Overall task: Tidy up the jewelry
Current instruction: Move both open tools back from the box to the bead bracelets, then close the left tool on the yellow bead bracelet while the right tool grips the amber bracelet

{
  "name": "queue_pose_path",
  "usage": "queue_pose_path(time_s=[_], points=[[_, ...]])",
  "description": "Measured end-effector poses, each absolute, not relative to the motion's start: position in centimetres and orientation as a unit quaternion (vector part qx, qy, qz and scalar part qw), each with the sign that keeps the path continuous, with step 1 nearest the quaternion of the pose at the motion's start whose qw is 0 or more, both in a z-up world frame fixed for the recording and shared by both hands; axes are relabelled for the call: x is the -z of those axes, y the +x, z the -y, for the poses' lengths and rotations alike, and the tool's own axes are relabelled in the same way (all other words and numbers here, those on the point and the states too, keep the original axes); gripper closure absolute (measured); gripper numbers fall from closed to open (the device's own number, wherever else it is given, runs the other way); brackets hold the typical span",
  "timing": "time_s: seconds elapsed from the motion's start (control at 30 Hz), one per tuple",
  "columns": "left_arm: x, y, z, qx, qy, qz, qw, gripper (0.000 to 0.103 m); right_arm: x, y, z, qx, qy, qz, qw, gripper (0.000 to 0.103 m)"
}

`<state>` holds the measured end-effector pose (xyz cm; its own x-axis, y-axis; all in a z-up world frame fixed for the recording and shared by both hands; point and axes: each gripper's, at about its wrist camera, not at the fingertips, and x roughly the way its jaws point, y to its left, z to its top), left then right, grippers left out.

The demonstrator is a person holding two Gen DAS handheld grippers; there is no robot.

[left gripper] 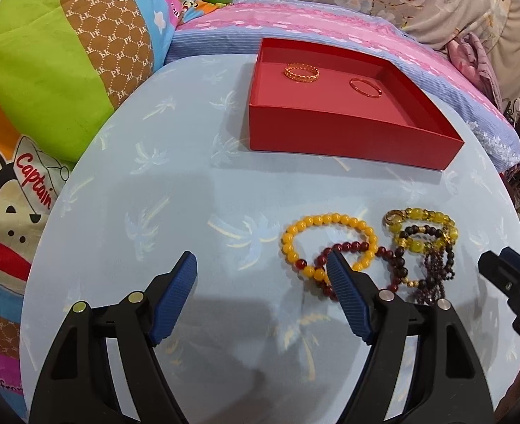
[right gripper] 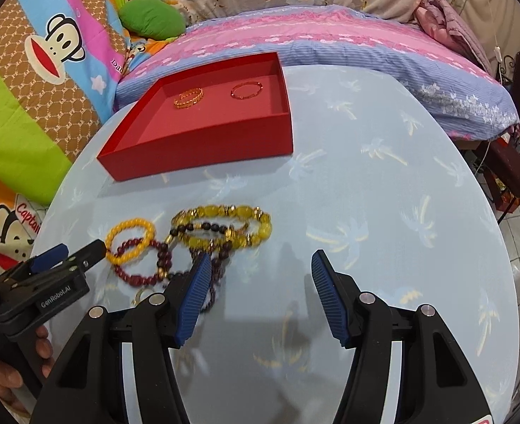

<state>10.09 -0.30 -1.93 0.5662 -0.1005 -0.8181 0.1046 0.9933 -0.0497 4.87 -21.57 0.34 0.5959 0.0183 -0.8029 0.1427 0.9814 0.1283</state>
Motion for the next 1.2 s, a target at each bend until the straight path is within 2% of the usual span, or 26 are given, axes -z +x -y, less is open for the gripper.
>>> queue_pose_path(time_s=[0.23,0.37,0.67,0.73,0.8,1.2], points=[[3.4,12.0,1.2,0.068,0.01,-0.476,0.877,0.043,-0.1,7.0,22.2,0.042,0.091,-0.448,0.888,0.046],[3.6,12.1,1.8,0.068,0.029,-0.472,0.879,0.044,0.2,8.2,22.4,0.046,0.088,-0.449,0.888,0.049],[3.5,11.9,1.8,0.073,0.039,-0.466,0.881,0.056,2.4,11.2,22.0,0.037,0.082,-0.469,0.879,0.074],[3.5,11.8,1.8,0.074,0.04,-0.465,0.881,0.058,2.6,11.2,21.9,0.028,0.084,-0.465,0.881,0.075],[3.5,11.7,1.7,0.076,0.04,-0.464,0.881,0.058,2.9,11.1,21.6,0.022,0.08,-0.475,0.876,0.082],[3.5,11.6,2.0,0.072,0.04,-0.464,0.882,0.059,3.1,10.4,21.3,0.012,0.081,-0.478,0.875,0.083]])
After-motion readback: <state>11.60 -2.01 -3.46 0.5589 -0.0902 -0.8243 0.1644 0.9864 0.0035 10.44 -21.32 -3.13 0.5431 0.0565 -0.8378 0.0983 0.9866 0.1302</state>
